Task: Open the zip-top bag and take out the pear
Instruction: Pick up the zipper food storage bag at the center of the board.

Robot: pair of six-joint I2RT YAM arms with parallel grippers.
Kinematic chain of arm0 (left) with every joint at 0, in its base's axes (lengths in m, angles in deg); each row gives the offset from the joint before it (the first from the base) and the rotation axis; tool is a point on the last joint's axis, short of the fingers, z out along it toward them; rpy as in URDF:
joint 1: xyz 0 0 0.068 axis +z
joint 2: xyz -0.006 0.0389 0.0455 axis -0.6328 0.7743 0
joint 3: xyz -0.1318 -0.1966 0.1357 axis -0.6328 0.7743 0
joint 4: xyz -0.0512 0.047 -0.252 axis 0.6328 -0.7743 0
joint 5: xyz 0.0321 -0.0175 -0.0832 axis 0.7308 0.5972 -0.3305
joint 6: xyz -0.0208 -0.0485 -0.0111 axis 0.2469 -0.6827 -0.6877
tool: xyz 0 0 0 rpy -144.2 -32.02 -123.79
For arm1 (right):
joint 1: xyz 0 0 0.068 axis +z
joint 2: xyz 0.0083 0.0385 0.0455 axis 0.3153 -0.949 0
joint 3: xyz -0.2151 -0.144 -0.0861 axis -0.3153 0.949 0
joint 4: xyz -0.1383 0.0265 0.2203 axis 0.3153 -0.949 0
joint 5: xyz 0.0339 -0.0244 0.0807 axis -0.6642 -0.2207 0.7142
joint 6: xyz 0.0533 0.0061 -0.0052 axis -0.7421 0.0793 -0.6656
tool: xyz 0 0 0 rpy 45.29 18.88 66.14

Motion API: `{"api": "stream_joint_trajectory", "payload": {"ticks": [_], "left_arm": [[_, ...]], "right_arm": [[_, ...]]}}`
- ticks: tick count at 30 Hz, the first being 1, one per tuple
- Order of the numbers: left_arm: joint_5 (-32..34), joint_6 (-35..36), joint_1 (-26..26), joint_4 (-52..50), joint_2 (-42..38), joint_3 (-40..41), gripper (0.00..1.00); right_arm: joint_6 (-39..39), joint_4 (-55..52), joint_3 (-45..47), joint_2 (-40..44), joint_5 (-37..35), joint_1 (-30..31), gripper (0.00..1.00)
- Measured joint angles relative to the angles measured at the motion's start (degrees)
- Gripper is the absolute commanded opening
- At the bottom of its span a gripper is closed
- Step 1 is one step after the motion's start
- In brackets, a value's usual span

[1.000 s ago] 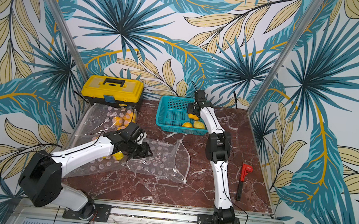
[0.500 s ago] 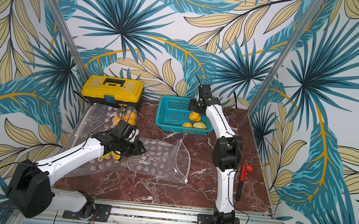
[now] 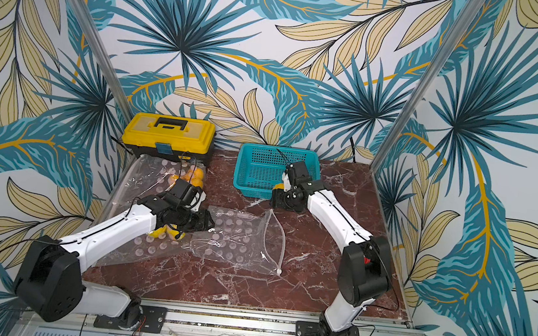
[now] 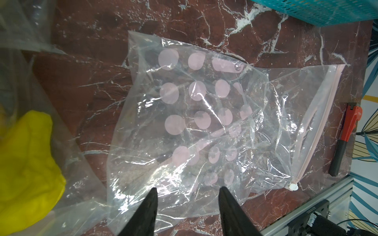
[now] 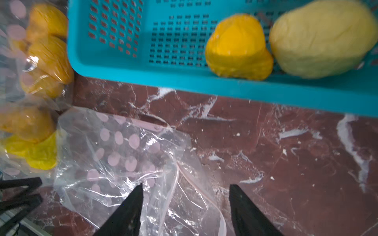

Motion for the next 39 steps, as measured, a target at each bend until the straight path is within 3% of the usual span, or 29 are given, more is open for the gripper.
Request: {"api": "stream_joint_trajectory", "payload": {"ticks": [8,18,21,31,39], "left_arm": [[-0.2,0.2,0.1,0.7,0.0,1.6,0.50],[-0.2,0.1,0.5,1.3,-0.5,4.3,0.50],[-0.2,0.1,0.8,1.6,-0.6,4.5,0.50],[0.1,0.3,3.0,1.9,-1.4,5.6,0.50],[0.7,1.2,4.4,2.0,-1.9,5.6,0.50]], "right_arm": [[0.1,8.7,4.3,-2.4,4.9,0.0,0.59],[1.5,11.2,6.1,-5.0,5.6,0.1,0.14],[1.2,9.7,6.9,-4.2,3.4,0.1,0.08],[-0.7,1.1,11.8,10.7,-6.6,-3.8,0.06],[-3.6,-6.0,16.6,24.0,-12.6,-18.9,0.06]]}}
